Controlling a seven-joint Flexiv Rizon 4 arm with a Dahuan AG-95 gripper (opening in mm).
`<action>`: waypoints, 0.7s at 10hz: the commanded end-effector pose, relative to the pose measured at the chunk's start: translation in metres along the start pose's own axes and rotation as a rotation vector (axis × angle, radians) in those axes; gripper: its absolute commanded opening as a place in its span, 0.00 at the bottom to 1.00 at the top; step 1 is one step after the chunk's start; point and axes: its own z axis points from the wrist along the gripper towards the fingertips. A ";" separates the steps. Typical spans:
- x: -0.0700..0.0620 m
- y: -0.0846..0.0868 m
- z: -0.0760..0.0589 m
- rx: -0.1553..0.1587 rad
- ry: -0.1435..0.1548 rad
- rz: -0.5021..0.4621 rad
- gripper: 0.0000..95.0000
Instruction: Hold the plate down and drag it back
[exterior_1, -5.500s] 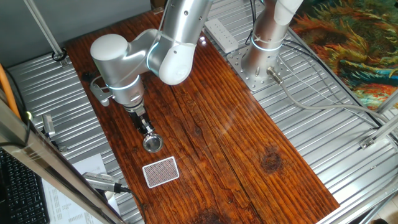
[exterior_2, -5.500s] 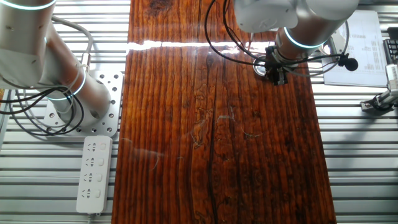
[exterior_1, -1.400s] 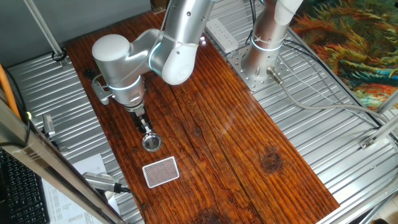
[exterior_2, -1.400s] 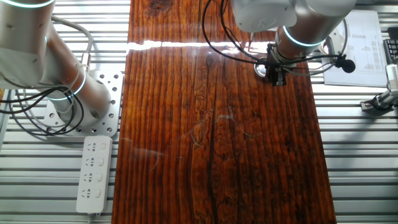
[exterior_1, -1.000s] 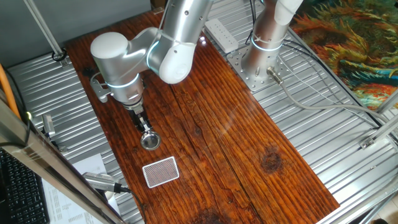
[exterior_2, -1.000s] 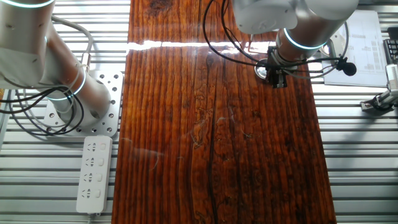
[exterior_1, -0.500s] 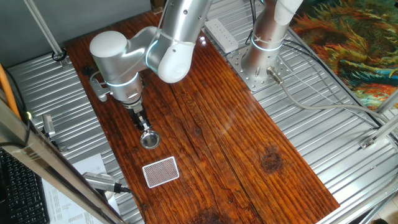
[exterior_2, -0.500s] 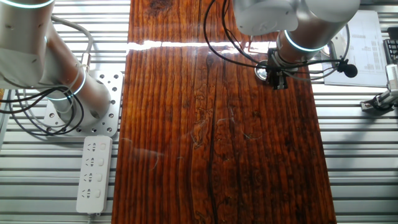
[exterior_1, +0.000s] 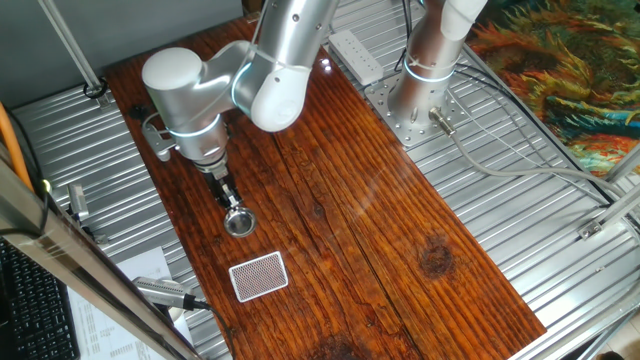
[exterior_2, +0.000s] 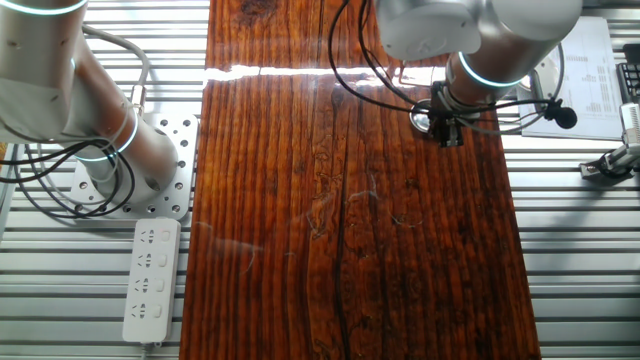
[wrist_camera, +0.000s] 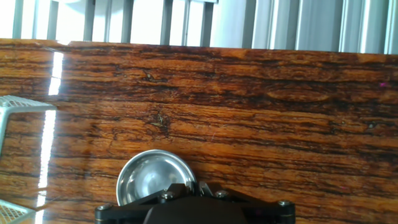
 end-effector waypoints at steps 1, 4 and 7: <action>0.000 -0.002 0.000 -0.001 0.001 -0.003 0.00; 0.000 -0.007 -0.001 -0.002 0.002 -0.009 0.00; 0.001 -0.013 -0.001 -0.002 0.003 -0.022 0.00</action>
